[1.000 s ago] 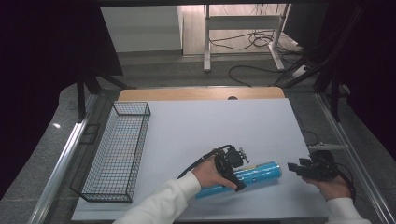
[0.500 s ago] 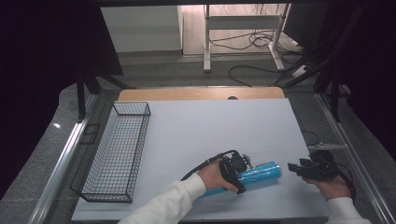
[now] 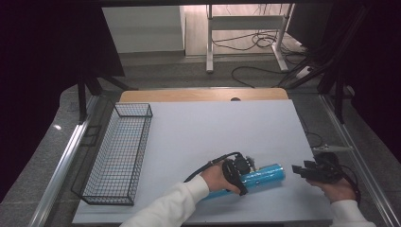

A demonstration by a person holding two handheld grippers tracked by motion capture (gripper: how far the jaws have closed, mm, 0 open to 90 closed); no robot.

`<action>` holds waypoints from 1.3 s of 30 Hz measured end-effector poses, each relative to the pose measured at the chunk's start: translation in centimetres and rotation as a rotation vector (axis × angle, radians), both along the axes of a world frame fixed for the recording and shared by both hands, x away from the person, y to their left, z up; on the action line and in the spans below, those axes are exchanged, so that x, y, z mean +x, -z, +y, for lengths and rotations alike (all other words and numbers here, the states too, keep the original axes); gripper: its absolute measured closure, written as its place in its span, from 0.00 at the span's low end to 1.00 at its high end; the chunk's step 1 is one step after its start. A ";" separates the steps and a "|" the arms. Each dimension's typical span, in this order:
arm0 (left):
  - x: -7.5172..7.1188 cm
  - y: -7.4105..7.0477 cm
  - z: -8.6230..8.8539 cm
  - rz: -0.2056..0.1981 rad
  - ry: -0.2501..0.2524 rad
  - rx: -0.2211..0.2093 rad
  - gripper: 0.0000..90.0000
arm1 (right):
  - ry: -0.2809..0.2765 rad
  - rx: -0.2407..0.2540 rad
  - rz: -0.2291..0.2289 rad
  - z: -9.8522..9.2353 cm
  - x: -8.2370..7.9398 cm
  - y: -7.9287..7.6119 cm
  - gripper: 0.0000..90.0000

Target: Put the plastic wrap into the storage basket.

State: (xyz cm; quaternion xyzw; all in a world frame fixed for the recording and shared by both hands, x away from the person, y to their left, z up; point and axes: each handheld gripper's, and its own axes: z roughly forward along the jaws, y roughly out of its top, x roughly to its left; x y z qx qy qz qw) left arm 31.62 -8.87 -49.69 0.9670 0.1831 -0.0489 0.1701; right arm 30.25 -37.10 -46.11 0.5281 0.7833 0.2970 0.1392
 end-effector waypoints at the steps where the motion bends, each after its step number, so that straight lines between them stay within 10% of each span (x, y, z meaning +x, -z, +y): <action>1: 0.0 0.0 0.0 0.005 0.000 0.002 0.34 | 0.001 0.001 -0.002 0.0 0.0 0.0 0.47; 17: 1.6 -4.6 4.8 0.044 -0.090 -0.054 0.35 | 0.013 0.007 -0.019 -0.3 -0.1 -0.4 0.48; 39: 4.3 -12.9 17.6 -0.033 -0.351 -0.145 0.35 | -0.008 0.011 -0.015 0.2 0.0 -0.4 0.46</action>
